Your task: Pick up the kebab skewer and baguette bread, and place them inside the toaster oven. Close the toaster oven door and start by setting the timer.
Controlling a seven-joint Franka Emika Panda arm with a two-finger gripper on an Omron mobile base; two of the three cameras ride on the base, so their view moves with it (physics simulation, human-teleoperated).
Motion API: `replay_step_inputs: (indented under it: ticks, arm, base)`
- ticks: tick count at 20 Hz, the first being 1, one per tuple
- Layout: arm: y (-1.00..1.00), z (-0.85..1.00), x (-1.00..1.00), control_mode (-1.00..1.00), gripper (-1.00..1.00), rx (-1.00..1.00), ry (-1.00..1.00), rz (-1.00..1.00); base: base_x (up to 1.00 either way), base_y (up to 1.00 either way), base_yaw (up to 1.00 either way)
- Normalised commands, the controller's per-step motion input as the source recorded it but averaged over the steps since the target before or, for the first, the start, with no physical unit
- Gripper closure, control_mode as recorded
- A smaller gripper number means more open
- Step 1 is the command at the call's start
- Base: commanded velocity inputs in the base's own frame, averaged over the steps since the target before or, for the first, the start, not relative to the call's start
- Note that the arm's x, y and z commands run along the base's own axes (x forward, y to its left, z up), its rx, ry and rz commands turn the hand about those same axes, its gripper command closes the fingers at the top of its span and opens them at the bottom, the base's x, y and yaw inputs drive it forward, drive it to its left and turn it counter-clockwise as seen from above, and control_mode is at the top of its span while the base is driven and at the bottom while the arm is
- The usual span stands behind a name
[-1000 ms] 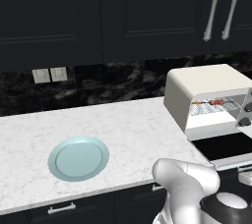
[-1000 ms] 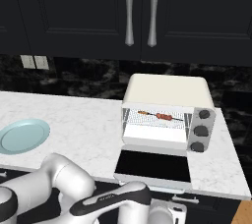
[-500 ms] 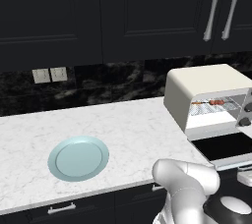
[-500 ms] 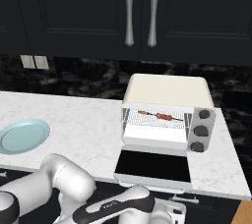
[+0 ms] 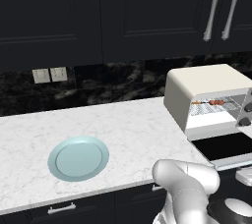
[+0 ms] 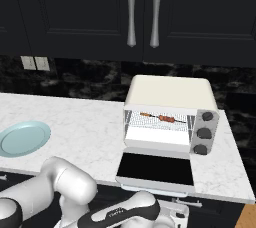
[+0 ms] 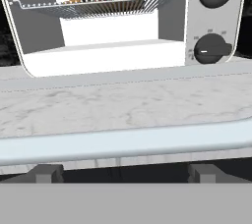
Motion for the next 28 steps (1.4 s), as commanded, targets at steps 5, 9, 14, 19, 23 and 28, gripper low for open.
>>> replay_step_inputs:
  ticks: [5, 9, 14, 19, 23, 28]
  arm:
    - [0.02, 0.00, 0.10, -1.00, -1.00, 0.00, -0.05, 0.00]
    - [0.02, 0.00, 0.07, -1.00, -1.00, 0.00, -0.06, 0.00]
    - [0.01, 0.00, 0.02, -1.00, -1.00, 0.00, -0.05, 0.02]
    - [0.03, 0.00, 0.07, -1.00, -1.00, 0.00, -0.04, 0.03]
    - [0.05, 0.00, 0.09, -1.00, -1.00, 0.00, -0.03, 0.03]
    - [0.01, 0.00, 0.10, -1.00, -1.00, 0.00, -0.01, 0.01]
  base:
    - [0.00, 0.00, 0.00]
    - [0.00, 0.00, 0.00]
    - [0.00, 0.00, 0.00]
    - [0.00, 0.00, 0.00]
    - [0.00, 0.00, 0.00]
    - [0.00, 0.00, 0.00]
